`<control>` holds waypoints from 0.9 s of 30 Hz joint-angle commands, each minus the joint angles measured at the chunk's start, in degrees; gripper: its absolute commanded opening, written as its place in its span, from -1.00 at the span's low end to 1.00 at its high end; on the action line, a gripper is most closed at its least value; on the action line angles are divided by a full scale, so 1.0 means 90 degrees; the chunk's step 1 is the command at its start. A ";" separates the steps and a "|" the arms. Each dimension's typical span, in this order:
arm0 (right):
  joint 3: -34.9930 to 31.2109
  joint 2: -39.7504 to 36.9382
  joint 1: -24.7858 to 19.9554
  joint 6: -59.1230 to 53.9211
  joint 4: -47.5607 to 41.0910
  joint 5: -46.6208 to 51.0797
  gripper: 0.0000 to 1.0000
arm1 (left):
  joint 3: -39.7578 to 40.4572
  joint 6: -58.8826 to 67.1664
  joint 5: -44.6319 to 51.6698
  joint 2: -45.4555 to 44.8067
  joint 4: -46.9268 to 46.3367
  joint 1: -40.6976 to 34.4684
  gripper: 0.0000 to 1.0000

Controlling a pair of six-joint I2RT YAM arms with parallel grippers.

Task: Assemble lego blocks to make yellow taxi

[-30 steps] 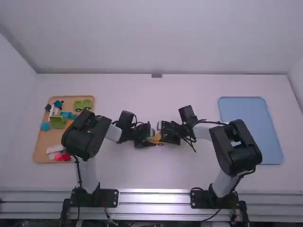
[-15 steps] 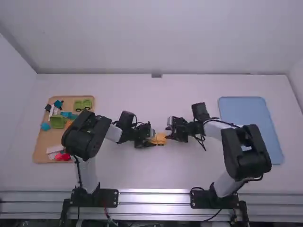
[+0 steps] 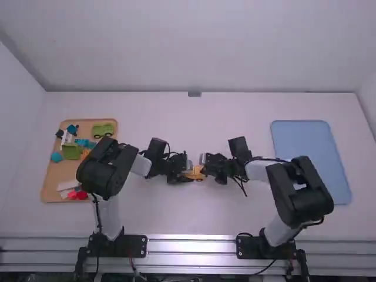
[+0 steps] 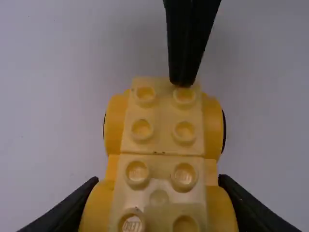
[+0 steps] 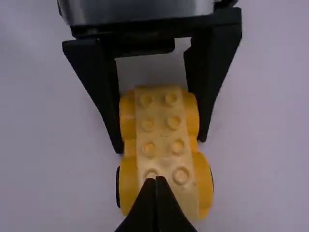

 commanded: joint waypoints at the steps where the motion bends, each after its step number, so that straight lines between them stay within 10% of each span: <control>1: -0.0039 -0.0024 0.0236 0.0306 0.0012 0.0559 -1.00 | 0.0000 -0.0002 -0.0051 0.0087 -0.0056 -0.0041 -0.28; 11: -0.0049 -0.0444 -0.0532 -0.0372 0.0323 -0.1523 -1.00 | 0.0000 0.0000 -0.0068 0.0087 -0.0121 -0.0039 -0.34; 27: -0.0046 0.1054 -0.0211 0.0571 0.0469 -0.0595 -1.00 | 0.0000 0.0000 -0.0051 0.0087 -0.0104 -0.0041 -0.38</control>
